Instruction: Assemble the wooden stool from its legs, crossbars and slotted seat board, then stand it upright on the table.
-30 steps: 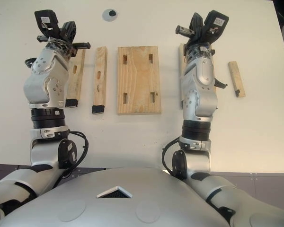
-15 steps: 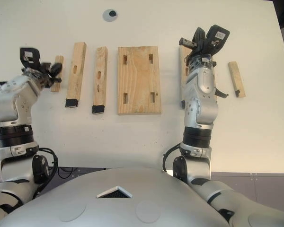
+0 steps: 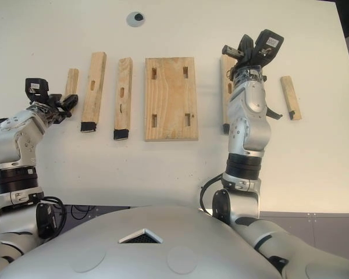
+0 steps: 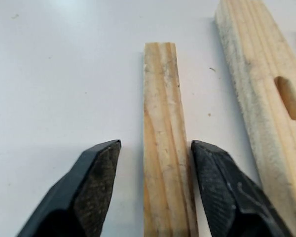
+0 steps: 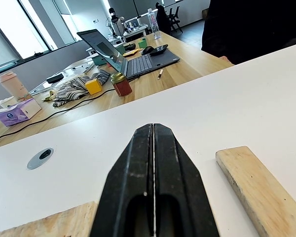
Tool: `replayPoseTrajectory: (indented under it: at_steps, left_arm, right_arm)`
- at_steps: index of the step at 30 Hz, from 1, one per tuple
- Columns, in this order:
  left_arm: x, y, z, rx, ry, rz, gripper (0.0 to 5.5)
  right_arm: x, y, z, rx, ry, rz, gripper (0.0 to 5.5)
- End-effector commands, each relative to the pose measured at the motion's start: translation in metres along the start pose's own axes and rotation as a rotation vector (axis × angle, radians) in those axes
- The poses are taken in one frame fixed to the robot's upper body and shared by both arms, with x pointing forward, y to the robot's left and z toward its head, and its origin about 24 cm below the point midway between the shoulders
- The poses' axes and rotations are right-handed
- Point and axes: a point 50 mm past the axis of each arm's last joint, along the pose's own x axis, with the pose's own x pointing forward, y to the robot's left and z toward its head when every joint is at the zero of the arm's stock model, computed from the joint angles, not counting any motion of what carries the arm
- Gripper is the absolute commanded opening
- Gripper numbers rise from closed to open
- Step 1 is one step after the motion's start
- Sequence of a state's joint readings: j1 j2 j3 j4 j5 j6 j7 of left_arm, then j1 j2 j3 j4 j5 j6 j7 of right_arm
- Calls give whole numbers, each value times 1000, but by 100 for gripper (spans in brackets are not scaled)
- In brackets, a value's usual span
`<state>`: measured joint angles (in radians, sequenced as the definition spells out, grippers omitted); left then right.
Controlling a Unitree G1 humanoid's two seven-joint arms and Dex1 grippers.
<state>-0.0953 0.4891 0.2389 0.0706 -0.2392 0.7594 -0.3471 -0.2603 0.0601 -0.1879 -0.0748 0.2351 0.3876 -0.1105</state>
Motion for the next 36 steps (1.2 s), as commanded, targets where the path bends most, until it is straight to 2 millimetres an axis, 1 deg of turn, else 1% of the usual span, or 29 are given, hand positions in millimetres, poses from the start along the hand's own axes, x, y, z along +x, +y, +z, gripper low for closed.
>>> replayPoseTrajectory:
  at_steps: [1,6,8,9,10,11,12,13,14,15,16,17,19,21,24,28,31,36]
  left_arm:
    - [-1,-3,-15,-33,66,-19,197]
    - [-1,-6,1,-56,-4,-22,131]
    - [-1,-11,20,-89,-111,-17,124]
    - [-2,-18,40,-116,-215,-33,124]
    - [-4,-29,65,-149,-334,-68,124]
    - [-8,-44,88,-196,-440,-123,124]
    - [-11,-62,108,-222,-530,-190,124]
    - [-15,-86,126,-231,-599,-289,124]
    - [-20,-111,138,-213,-644,-391,124]
    - [-25,-130,144,-189,-673,-468,124]
    - [-28,-146,147,-147,-699,-523,124]
    - [-31,-155,147,-120,-718,-547,124]
    - [-31,-161,146,-78,-755,-549,124]
    - [-32,-165,144,-32,-780,-544,124]
    - [-35,-175,136,63,-807,-564,124]
    - [-36,-179,131,100,-817,-568,124]
    - [-37,-182,128,132,-823,-569,124]
    - [-35,-194,116,266,-807,-599,124]
  right_arm:
    - [0,-1,1,-8,5,-2,0]
    - [3,-1,3,-10,1,6,0]
    - [6,2,5,-29,3,27,0]
    - [9,4,3,-69,32,36,0]
    - [13,5,1,-97,64,45,0]
    - [18,7,2,-83,86,70,0]
    - [22,10,6,-33,104,109,20]
    - [27,19,14,63,124,194,40]
    - [31,31,24,174,160,316,53]
    - [34,42,36,260,181,429,69]
    - [35,51,52,342,195,546,88]
    - [34,57,66,407,206,645,106]
    - [26,63,90,504,233,831,143]
    - [18,64,99,548,276,948,173]
    - [12,63,97,573,331,998,220]
    - [13,64,89,543,386,967,290]
    - [15,65,89,510,400,957,292]
    - [21,62,86,512,422,912,292]
